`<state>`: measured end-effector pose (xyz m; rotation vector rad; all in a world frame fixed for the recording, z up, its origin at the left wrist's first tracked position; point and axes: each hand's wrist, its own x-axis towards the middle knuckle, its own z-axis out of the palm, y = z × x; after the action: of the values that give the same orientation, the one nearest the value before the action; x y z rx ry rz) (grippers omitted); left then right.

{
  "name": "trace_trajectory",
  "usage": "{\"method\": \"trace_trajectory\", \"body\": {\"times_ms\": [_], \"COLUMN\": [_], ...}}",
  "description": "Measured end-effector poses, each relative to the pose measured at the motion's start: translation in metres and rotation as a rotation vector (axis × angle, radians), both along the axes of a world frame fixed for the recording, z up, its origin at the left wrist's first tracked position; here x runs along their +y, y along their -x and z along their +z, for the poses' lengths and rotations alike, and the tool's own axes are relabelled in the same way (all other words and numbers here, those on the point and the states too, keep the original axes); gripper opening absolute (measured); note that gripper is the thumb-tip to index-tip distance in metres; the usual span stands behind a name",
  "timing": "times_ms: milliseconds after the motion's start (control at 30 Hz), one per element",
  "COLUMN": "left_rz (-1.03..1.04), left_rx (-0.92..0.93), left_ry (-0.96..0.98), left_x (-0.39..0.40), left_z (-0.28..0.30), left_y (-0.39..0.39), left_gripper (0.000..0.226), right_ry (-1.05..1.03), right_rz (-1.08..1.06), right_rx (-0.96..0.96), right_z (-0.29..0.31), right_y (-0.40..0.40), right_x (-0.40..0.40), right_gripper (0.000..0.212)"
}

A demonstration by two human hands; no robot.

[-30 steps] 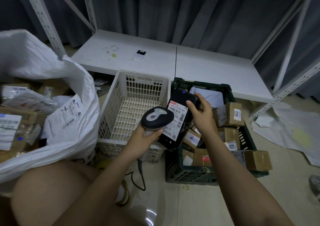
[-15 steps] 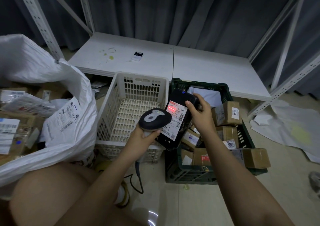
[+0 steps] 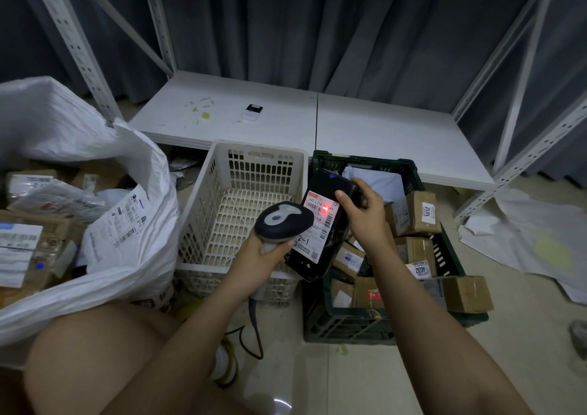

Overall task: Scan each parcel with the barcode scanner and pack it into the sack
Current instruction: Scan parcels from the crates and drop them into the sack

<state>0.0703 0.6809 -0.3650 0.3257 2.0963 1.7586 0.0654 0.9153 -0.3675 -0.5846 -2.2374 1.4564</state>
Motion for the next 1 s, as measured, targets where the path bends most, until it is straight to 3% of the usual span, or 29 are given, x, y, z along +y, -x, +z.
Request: {"method": "trace_trajectory", "body": {"times_ms": [167,333,467,633,767,933,1000], "left_rz": [0.082,0.306,0.486,0.665,0.796,0.869,0.885], "left_rx": [0.023,0.160,0.234,0.300,0.365,0.363,0.337], "left_ry": [-0.027,-0.191,-0.270,-0.317,-0.310,-0.274,-0.267], "left_x": [-0.010,-0.041,-0.087,-0.153,-0.210,-0.265,-0.279], "left_z": [0.027,0.081,0.125,0.167,0.183,0.179,0.170], "left_y": [0.001,0.011,0.014,0.004,-0.003,0.003,0.008], "left_gripper": [0.044,0.032,0.041,0.032,0.036,0.031,0.038], "right_ry": [-0.025,-0.038,0.002,0.112,0.094,-0.055,-0.104], "right_rz": [0.047,0.145,0.232,0.312,0.411,0.515,0.519], "right_rx": [0.092,0.265,0.421,0.530,0.484,0.314,0.338], "right_z": [0.045,0.118,0.175,0.225,0.235,0.205,0.189], "right_y": [0.006,0.013,0.019,0.029,0.040,0.078,0.094], "right_x": [-0.021,-0.066,-0.116,-0.192,-0.257,-0.325,-0.346], "right_gripper": [0.043,0.042,0.040,0.046,0.044,0.046,0.047]}}
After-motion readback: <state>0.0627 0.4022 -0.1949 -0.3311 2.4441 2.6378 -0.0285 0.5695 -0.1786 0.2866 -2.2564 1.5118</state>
